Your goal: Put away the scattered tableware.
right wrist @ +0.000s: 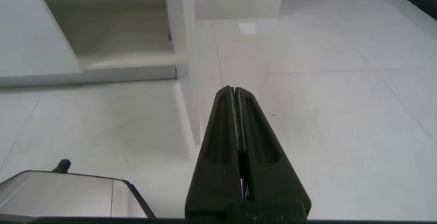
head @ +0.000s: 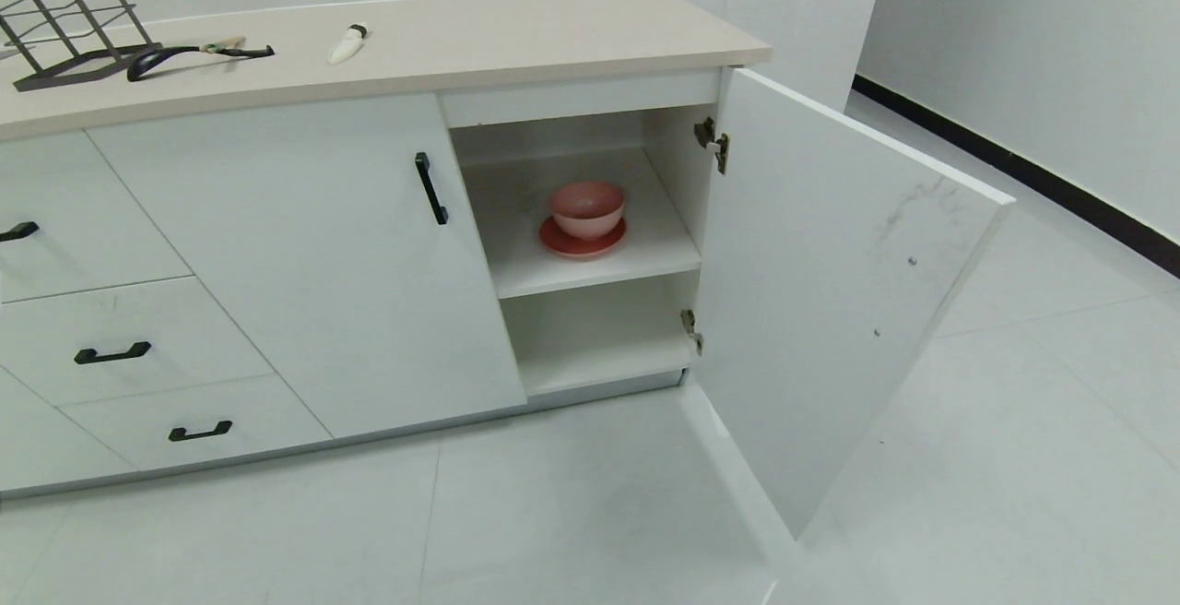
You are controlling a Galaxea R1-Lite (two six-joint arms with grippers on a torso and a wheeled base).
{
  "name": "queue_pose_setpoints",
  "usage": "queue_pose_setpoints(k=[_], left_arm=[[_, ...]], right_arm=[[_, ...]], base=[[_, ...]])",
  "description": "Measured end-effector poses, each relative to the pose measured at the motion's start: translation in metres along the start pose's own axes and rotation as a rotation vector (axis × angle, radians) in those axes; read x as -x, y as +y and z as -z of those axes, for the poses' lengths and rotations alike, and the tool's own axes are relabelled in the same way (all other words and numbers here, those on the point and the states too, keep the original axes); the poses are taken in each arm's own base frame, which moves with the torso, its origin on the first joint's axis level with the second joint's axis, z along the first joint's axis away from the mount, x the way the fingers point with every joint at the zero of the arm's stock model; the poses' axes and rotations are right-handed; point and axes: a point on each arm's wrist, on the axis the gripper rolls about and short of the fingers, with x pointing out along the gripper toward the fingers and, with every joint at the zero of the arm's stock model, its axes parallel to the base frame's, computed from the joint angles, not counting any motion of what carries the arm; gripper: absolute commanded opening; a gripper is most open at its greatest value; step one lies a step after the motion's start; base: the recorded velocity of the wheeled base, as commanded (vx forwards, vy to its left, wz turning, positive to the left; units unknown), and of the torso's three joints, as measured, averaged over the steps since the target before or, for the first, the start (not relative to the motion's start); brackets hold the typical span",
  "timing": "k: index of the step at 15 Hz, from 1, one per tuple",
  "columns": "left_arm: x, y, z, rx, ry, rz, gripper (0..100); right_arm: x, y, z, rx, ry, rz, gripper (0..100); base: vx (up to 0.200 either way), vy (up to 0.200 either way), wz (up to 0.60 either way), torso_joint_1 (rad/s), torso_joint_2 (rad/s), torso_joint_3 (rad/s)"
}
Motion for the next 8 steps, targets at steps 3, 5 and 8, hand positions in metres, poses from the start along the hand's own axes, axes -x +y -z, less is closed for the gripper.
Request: queue_pose_setpoints(k=[3,5,8], left_arm=[[0.0,0.0,0.0,0.0,0.0,0.0,100],[0.0,0.0,0.0,0.009,0.0,0.0,100],[0.0,0.0,0.0,0.009,0.0,0.0,100]], right_arm=[[0.0,0.0,0.0,-0.004,0.0,0.0,0],[0.0,0.0,0.0,-0.008,0.0,0.003,0],[0.001,-0.001,-0.013,-0.003,-0.132,0.016,0]], base=[[0.0,-0.2,0.0,0.004,0.0,0.001],[0.0,0.0,0.0,0.0,0.0,0.0],[0.0,0.0,0.0,0.0,0.0,0.0]])
